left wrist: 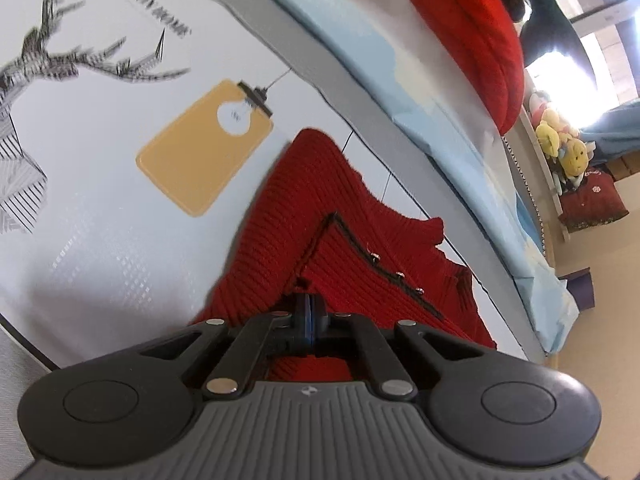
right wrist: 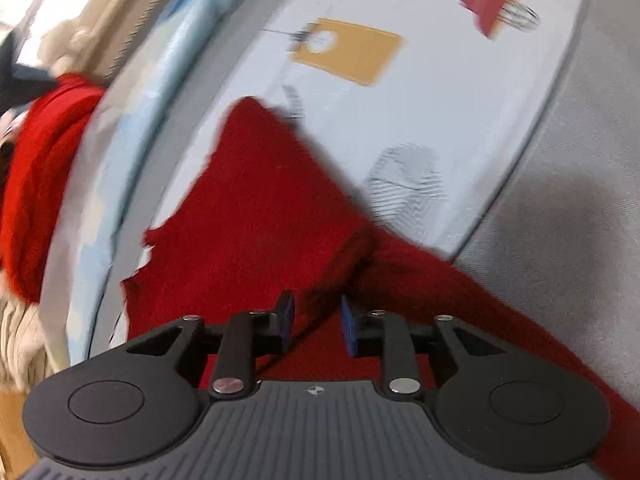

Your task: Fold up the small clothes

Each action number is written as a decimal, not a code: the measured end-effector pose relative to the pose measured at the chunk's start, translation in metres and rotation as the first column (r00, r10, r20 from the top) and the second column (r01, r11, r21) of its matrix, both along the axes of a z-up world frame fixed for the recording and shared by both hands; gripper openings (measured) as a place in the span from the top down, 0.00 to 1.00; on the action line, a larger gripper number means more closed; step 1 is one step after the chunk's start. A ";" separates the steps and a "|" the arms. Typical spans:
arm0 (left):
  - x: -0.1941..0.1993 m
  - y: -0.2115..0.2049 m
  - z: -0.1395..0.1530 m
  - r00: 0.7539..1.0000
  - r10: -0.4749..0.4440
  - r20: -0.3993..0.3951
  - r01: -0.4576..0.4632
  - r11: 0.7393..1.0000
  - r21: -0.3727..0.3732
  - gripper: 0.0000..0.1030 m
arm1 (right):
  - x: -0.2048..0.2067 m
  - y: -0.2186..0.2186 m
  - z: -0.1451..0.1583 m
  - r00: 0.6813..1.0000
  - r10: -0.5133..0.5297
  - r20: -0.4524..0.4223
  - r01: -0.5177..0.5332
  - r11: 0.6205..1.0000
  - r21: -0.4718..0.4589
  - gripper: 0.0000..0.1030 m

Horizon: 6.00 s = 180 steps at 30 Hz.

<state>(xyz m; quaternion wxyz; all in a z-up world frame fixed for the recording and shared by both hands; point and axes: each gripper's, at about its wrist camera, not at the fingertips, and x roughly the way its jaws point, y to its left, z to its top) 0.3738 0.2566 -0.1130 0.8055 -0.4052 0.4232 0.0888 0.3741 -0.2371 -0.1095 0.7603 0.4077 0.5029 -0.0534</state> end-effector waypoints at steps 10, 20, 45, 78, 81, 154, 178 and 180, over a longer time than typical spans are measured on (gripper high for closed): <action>0.003 0.018 -0.020 0.998 0.049 -0.042 -0.055 0.985 -0.166 0.67 | 0.005 0.015 0.021 0.993 0.094 0.077 -0.089 0.994 -0.066 0.67; -0.004 0.002 0.023 1.000 0.008 0.027 -0.009 1.000 0.010 0.93 | 0.012 0.015 0.022 0.989 0.122 0.084 -0.111 0.986 -0.121 0.64; -0.036 -0.064 0.072 0.958 -0.245 -0.150 0.287 0.789 0.543 0.69 | -0.007 0.005 0.051 0.977 0.151 0.149 -0.109 0.961 -0.256 0.63; -0.386 -0.102 0.121 0.970 -0.233 0.073 0.133 0.752 0.645 0.42 | -0.331 -0.092 0.099 0.824 0.373 0.426 -0.068 0.812 -0.579 0.51; -0.386 -0.084 0.090 0.973 -0.224 0.063 0.152 0.817 0.556 0.43 | -0.319 -0.099 0.076 0.881 0.318 0.352 -0.112 0.860 -0.497 0.51; -0.368 -0.046 -0.006 0.954 -0.223 -0.199 0.280 0.900 0.333 0.86 | -0.282 -0.076 -0.006 0.922 0.387 0.002 -0.333 0.797 -0.504 0.85; -0.367 -0.049 -0.010 0.942 -0.268 -0.200 0.326 0.868 0.375 0.88 | -0.287 -0.060 -0.007 0.889 0.457 -0.025 -0.397 0.743 -0.539 0.89; -0.368 -0.052 -0.007 0.941 -0.279 -0.191 0.334 0.860 0.386 0.88 | -0.290 -0.062 -0.001 0.891 0.453 0.010 -0.378 0.756 -0.534 0.90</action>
